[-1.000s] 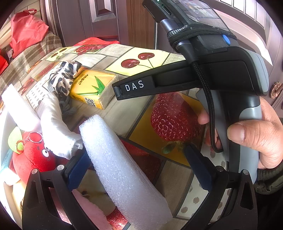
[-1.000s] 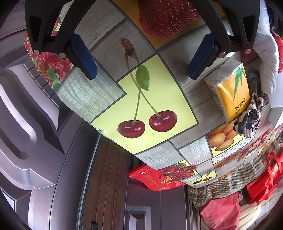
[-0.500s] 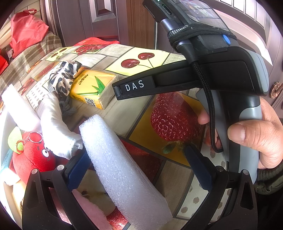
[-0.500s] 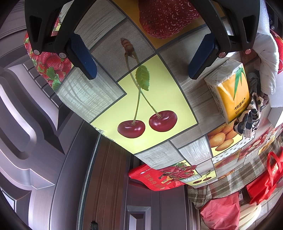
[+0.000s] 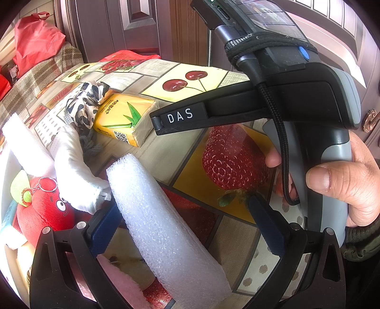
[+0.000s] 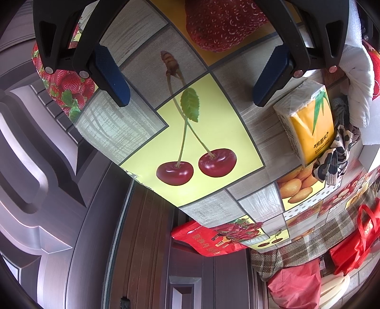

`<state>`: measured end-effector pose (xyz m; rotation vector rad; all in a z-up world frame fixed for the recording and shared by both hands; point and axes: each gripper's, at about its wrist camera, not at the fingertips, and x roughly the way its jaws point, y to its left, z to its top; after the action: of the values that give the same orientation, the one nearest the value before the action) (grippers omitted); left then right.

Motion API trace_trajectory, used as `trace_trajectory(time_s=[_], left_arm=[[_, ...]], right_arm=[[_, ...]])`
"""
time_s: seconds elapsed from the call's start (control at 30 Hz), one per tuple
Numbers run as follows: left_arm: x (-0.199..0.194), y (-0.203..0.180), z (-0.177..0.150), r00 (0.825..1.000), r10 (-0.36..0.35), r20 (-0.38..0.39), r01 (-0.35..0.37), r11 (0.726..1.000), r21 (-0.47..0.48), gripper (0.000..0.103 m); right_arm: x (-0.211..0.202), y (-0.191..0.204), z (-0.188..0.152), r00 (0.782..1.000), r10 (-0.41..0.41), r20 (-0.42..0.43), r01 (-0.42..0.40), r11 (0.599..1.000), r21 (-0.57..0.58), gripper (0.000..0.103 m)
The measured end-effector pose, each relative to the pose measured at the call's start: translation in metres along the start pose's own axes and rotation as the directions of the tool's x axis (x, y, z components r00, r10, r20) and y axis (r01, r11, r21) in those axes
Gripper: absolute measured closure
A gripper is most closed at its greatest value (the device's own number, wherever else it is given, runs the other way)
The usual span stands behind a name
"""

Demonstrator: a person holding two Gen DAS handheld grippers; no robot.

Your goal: Organize soft objects

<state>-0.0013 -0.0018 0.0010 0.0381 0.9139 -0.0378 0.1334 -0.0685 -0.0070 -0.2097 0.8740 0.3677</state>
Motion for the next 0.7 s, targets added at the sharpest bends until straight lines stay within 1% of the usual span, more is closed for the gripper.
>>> trace_trajectory(time_s=[0.7], left_arm=[[0.0031,-0.0031,0.0042,1.0,-0.005,0.0,0.005,1.0,0.011,0.001]], right_arm=[[0.0002,0.0018,-0.0003,1.0,0.008,0.001,-0.008,1.0,-0.006,0.0]])
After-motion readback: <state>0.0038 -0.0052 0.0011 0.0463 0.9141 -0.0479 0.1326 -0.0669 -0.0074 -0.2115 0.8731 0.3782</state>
